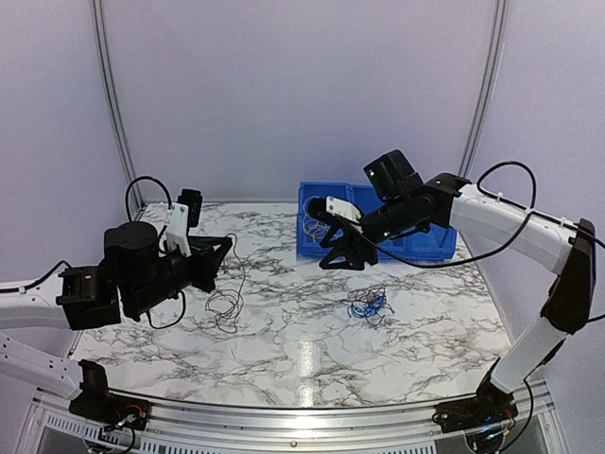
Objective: Untangle the cables
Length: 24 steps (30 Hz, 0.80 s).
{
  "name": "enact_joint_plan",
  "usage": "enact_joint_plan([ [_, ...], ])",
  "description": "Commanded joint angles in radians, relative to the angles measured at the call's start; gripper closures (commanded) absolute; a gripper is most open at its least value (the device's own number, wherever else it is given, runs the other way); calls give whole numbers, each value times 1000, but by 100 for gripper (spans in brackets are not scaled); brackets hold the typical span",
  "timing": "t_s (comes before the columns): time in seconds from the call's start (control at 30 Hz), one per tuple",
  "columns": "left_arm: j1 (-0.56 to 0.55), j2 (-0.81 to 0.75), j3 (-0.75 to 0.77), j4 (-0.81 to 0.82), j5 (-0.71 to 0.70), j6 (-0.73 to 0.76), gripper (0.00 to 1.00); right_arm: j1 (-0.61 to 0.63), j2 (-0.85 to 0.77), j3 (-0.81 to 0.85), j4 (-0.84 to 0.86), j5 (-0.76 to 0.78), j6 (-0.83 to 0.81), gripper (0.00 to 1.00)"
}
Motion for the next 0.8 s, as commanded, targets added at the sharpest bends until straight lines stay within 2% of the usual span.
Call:
enact_joint_plan([
  [0.0,-1,45,-22,163,89,-145,100,22,-19,-11,217,-165,145,40],
  [0.23,-1,64,-51,229,58,-199,100,48,155,108,223,-279,282,34],
  [0.4,-1,55,-65,239,43,-215,100,113,190,115,278,-214,301,32],
  [0.77,-1,45,-73,246,42,-218,100,161,307,208,284,-315,388,27],
])
